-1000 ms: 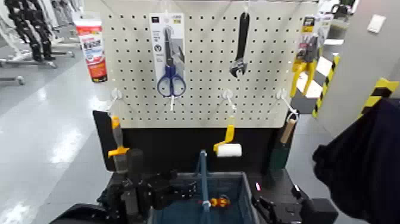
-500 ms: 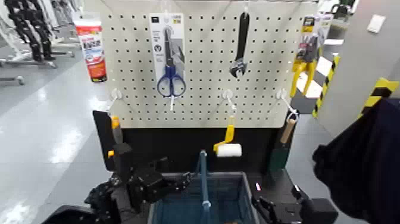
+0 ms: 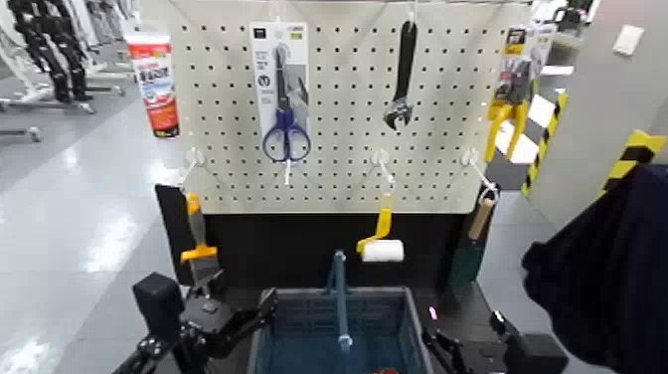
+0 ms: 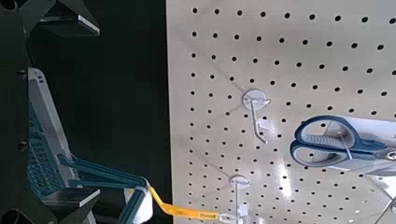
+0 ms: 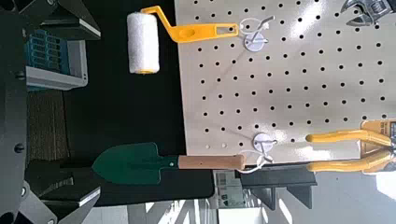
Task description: Put the red screwdriver into the crate.
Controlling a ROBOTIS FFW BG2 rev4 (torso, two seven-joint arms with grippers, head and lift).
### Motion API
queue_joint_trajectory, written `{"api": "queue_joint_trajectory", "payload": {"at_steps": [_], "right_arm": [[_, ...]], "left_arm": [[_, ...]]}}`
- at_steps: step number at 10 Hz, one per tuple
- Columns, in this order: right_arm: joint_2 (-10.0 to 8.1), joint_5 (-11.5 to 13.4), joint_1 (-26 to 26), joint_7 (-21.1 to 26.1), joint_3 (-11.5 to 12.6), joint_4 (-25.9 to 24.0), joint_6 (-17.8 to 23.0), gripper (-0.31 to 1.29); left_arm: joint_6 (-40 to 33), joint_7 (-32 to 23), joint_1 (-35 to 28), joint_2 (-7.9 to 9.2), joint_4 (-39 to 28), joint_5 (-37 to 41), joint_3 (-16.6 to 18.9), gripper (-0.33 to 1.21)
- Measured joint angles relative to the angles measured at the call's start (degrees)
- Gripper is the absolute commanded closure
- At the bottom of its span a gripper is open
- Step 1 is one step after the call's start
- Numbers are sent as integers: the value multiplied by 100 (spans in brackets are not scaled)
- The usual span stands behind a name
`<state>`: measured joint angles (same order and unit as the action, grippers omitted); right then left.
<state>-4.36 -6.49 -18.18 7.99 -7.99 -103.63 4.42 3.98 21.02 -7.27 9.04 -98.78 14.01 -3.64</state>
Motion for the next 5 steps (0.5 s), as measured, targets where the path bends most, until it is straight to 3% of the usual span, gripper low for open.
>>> {"api": "queue_joint_trajectory", "payload": {"at_steps": [3,5], "right_arm": [[32,49,-57,-8,63,-31,-11,14],[48,97,-108,-9,78,-45,34,14]], "left_arm": [[-427,-515,-454,-194,-146,-380,88,10],[-610,-785,-701,-234,-220,-447,76,10]]}}
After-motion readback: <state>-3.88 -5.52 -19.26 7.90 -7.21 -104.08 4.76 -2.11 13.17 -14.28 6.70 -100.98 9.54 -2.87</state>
